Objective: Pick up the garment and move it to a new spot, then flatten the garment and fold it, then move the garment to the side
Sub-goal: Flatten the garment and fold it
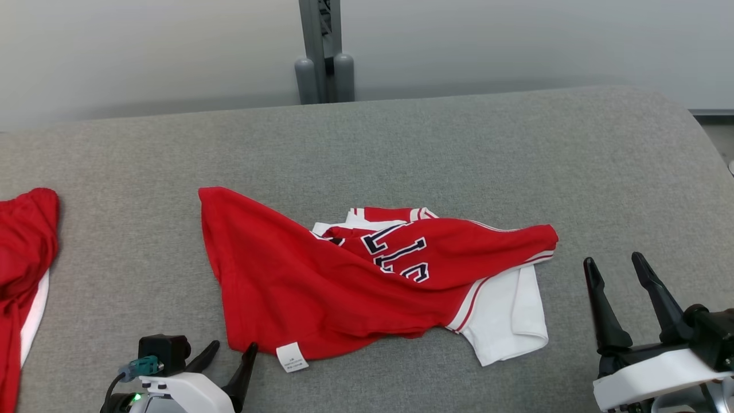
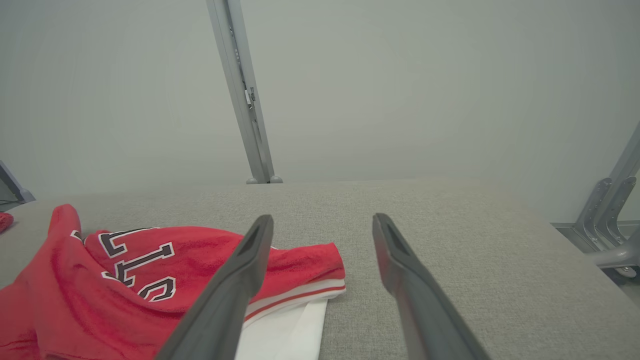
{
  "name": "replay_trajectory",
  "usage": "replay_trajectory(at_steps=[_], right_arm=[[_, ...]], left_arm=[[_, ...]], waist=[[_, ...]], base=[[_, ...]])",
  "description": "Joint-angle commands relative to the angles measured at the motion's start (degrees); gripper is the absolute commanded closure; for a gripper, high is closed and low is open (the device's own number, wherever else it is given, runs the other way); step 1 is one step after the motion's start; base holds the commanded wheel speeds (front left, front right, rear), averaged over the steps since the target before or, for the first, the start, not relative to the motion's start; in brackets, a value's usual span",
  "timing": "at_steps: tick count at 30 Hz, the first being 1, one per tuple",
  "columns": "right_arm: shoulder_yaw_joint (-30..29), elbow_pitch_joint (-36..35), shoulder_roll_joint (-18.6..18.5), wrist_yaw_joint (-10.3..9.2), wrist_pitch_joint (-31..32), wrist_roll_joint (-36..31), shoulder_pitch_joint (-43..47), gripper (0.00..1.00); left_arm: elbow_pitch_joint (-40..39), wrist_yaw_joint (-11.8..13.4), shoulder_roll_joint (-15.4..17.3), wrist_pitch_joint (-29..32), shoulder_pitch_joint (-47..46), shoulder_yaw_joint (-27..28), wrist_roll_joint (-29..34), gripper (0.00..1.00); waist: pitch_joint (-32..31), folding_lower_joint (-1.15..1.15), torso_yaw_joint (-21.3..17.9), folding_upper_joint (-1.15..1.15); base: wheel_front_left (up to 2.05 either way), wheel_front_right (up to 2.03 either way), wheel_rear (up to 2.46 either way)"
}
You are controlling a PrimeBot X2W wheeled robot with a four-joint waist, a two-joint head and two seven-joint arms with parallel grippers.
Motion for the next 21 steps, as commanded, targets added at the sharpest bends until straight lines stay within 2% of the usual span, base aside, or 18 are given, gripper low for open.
replay_trajectory(at_steps=[1,5,6,7,8,9,14,21], right_arm=[[0.06,-0.02,-0.31,0.01,-0.36,0.12,-0.98,0.0],[-0.46,0.23,-0.29,0.01,-0.45,0.2,-1.59,0.0],[-0.61,0.34,-0.29,0.01,-0.48,0.39,-1.59,0.0],[-0.84,0.59,-0.3,0.01,-0.34,0.48,-1.49,0.0],[-0.84,0.59,-0.3,0.01,-0.34,0.48,-1.49,0.0],[-1.09,0.76,-0.3,0.01,-0.24,0.64,-1.34,0.0],[-2.08,2.24,-0.29,0.01,1.29,1.26,0.89,0.0],[0.82,9.23,-0.35,0.01,3.31,2.14,3.12,0.0]], left_arm=[[2.67,-1.39,-0.35,-0.4,-1.85,-0.04,-0.76,0.0],[6.69,-3.39,-1.48,-1.15,-3.46,-0.7,-1.44,0.0],[7.4,-3.7,-1.66,-1.33,-3.71,-0.77,-1.59,0.16],[7.93,-3.85,-1.72,-1.68,-3.96,-0.84,-1.56,0.55],[7.93,-3.85,-1.72,-1.68,-3.96,-0.84,-1.56,0.55],[8.44,-4.16,-1.84,-1.83,-4.26,-0.91,-1.7,1.0],[9.22,-4.58,-1.87,-2.95,-5.27,-1.12,-1.43,1.0],[8.28,-3.9,-1.58,-3.61,-6.51,-1.27,-0.8,1.0]], waist=[[1.18,0.0,-0.85,0.0],[1.95,0.0,-1.1,0.0],[2.09,0.0,-1.05,0.0],[2.18,0.0,-1.01,0.0],[2.18,0.0,-1.01,0.0],[2.32,0.0,-0.92,0.0],[2.55,0.0,-0.25,0.0],[3.26,0.0,0.41,0.0]], base=[[0.0,0.0,0.0],[0.0,0.0,0.0],[0.0,0.0,0.0],[0.0,0.0,0.0],[0.0,0.0,0.0],[0.0,0.0,0.0],[0.0,0.0,0.0],[0.0,0.0,0.0]])
